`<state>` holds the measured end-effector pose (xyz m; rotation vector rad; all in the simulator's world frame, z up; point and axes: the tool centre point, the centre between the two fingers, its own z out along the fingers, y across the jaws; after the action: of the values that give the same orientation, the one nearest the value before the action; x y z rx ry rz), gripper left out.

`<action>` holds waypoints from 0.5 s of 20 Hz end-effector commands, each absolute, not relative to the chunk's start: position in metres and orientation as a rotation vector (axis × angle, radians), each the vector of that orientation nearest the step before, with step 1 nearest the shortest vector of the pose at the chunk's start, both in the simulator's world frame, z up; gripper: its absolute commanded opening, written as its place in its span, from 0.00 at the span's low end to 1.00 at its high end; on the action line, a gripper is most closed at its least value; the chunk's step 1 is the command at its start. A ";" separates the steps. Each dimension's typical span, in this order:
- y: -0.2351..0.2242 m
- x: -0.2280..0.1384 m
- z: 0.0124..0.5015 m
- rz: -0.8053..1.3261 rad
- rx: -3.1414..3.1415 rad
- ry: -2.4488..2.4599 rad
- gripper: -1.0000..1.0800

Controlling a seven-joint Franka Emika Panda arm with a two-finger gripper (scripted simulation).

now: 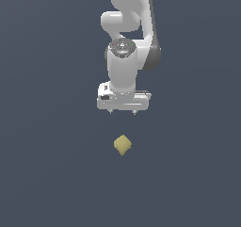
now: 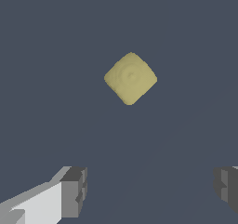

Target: Pick up the object and move it to a goal position.

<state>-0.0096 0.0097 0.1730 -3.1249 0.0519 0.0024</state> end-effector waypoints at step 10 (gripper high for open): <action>0.008 0.002 0.188 -0.062 -3.140 0.052 0.96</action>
<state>0.0005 0.0081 0.1859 -3.1375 0.0526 -0.0517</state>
